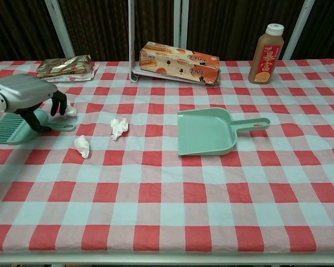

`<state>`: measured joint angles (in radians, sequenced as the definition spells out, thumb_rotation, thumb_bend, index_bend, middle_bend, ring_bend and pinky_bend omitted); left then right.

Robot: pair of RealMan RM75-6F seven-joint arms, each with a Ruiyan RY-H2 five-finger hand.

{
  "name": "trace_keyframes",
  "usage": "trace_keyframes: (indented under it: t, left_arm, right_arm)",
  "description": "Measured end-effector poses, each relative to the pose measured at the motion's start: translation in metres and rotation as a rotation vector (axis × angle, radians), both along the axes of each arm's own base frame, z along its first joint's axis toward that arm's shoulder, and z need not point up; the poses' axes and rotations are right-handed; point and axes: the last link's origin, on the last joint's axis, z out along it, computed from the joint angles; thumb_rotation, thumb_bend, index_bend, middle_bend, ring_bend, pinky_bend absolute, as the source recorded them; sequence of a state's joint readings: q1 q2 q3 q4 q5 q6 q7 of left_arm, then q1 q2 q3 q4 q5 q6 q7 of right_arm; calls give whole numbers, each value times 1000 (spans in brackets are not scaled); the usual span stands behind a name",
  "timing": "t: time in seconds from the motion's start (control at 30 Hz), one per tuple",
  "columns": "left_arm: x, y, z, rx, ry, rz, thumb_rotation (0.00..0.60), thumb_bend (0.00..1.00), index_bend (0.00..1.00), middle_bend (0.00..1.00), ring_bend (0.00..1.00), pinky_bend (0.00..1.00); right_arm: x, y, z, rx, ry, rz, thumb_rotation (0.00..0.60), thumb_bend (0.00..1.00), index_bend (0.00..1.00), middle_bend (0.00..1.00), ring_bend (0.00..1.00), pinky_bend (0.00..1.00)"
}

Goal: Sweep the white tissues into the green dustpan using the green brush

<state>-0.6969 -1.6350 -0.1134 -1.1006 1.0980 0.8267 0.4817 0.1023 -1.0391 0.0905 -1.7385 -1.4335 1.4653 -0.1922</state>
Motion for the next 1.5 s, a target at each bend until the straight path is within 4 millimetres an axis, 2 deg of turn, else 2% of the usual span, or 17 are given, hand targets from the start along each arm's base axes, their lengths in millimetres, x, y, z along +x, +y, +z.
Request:
trace_keyframes:
  t: [0.6, 0.97, 1.1, 1.23, 1.5]
  left_arm:
    - [-4, 1, -8, -23, 78, -5, 600, 258, 470, 498, 753, 902]
    - [-3, -2, -6, -33, 51, -19, 600, 378, 514, 535, 760, 902]
    - [-2, -2, 6, -12, 2, -33, 600, 380, 515, 536, 758, 902]
    - [-2, -5, 25, 25, -87, -48, 600, 381, 516, 537, 756, 902]
    - [-4, -11, 63, 80, -309, -70, 600, 382, 521, 542, 754, 902]
  right_arm:
    - [-2, 1, 0, -4, -1, -12, 600, 147, 110, 273, 80, 138]
    - [-3, 0, -2, 12, -1, -17, 600, 148, 119, 275, 79, 138]
    - [0, -3, -7, 52, 6, -7, 600, 148, 142, 281, 79, 137]
    - [9, -13, -16, 120, 3, 24, 600, 151, 213, 305, 81, 137]
    - [36, -53, -52, 317, 36, 103, 600, 161, 243, 324, 97, 137]
